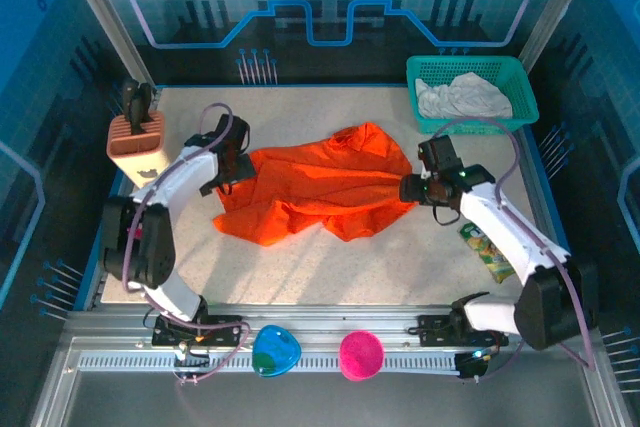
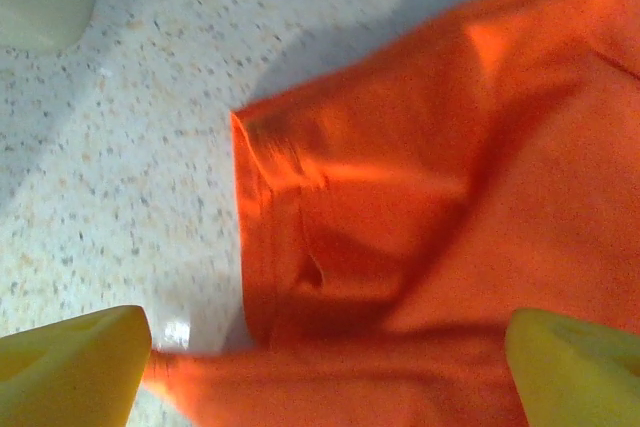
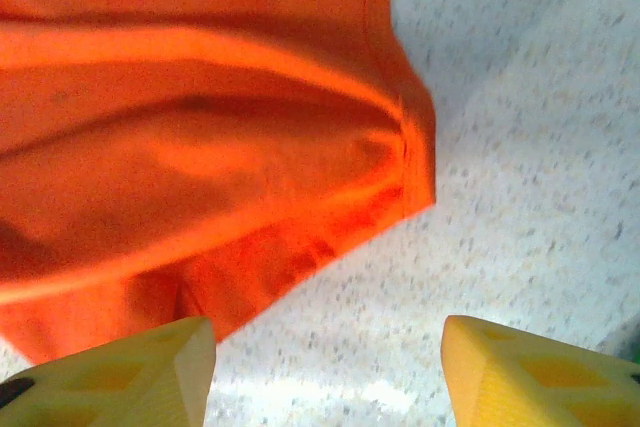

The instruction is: Fold and stack the t-shirts

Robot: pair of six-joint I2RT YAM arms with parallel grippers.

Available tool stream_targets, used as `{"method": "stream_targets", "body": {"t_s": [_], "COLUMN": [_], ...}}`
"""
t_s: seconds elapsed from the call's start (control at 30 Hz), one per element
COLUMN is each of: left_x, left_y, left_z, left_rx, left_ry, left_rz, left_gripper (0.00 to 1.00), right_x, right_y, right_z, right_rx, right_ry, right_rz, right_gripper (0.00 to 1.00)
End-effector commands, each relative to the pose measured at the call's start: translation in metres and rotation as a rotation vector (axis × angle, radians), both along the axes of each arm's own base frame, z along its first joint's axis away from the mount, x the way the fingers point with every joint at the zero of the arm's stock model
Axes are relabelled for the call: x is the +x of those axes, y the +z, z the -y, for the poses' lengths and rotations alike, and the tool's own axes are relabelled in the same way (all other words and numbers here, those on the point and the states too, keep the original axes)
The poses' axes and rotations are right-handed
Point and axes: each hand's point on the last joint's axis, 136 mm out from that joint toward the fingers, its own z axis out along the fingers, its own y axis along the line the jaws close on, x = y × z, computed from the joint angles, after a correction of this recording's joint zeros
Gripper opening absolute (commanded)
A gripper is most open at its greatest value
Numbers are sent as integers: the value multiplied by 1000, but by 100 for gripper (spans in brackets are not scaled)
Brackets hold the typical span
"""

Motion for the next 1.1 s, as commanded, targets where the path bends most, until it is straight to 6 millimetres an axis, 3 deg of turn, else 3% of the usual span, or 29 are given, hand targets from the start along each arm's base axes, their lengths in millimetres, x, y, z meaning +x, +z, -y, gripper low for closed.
{"method": "stream_targets", "body": {"t_s": [0.0, 0.2, 0.37, 0.43, 0.5, 0.6, 0.7, 0.93, 1.07], "left_x": [29, 49, 48, 45, 42, 43, 50, 85, 116], "left_y": [-4, -42, -50, -48, -45, -38, -24, 34, 53], "left_z": [-10, -8, -1, -1, -1, -2, -2, -20, -37], "left_rx": [-4, -36, -79, -88, -88, -81, -72, 64, 160], "left_ry": [11, 5, 10, 14, 12, 2, -11, -32, -21], "left_rz": [24, -37, -41, -27, -20, -2, 27, 98, 121], "left_gripper": [90, 86, 79, 71, 56, 19, 0, 0, 0], "right_x": [-27, -39, -39, -39, -39, -38, -39, -39, -37], "right_y": [-9, -5, 1, 1, 0, 0, 1, 1, 2], "right_z": [-7, -3, -3, -3, -4, -6, -6, -4, -7], "right_rx": [60, 71, 73, 74, 79, 87, 89, 79, 93], "right_ry": [14, 4, 6, 3, 5, 7, 7, 5, 10], "right_rz": [-51, -40, -33, -33, -33, -33, -35, -34, -27], "right_gripper": [62, 59, 58, 57, 56, 55, 55, 55, 55]}}
